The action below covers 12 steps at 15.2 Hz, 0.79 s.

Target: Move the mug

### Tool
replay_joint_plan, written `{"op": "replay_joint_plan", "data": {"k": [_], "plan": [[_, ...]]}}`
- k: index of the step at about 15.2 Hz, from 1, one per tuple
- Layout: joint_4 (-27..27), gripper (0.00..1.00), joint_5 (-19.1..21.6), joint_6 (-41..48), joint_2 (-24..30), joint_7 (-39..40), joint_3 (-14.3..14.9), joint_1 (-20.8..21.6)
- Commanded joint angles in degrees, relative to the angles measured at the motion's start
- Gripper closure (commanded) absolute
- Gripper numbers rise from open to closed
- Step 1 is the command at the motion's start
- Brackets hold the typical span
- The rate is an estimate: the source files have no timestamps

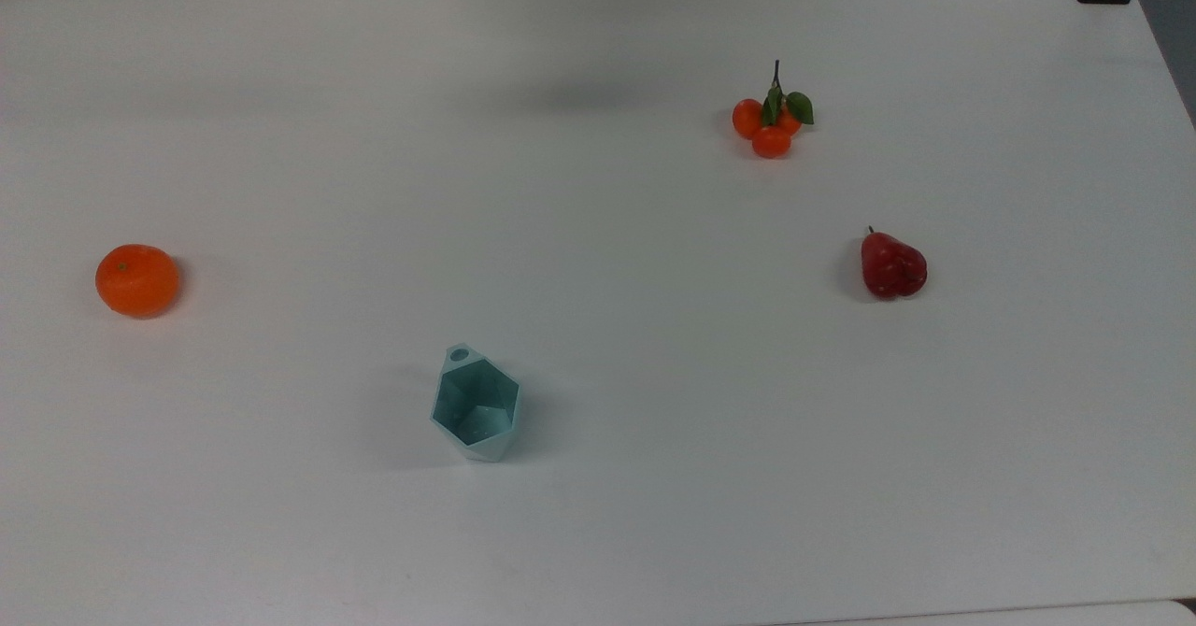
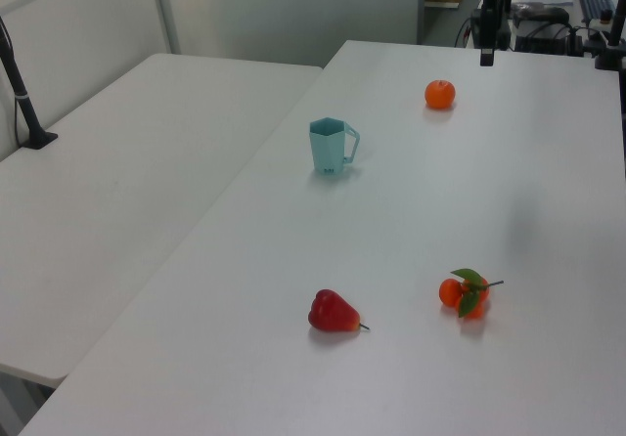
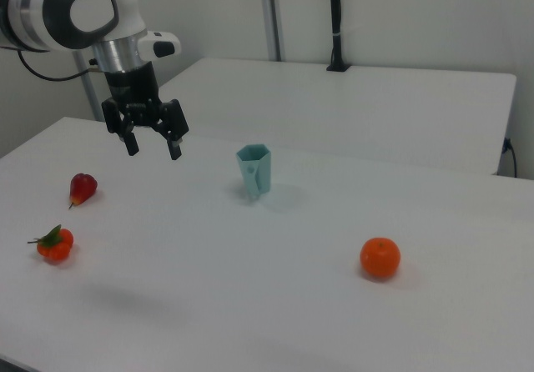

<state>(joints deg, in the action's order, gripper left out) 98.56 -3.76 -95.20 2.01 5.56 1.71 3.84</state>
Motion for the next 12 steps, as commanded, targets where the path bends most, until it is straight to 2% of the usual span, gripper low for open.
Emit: {"op": "replay_joint_plan", "data": {"k": [1,6,12], "plan": [[-2.2,0.0,0.9,-4.5,-2.8,1.7,0.8,-0.1],[-11.4,0.0,1.7,-7.8,-13.0,2.0,0.8,-2.4],[-12.5,0.0,1.7,-24.1,-22.5,1.6,0.8,-2.7]]}}
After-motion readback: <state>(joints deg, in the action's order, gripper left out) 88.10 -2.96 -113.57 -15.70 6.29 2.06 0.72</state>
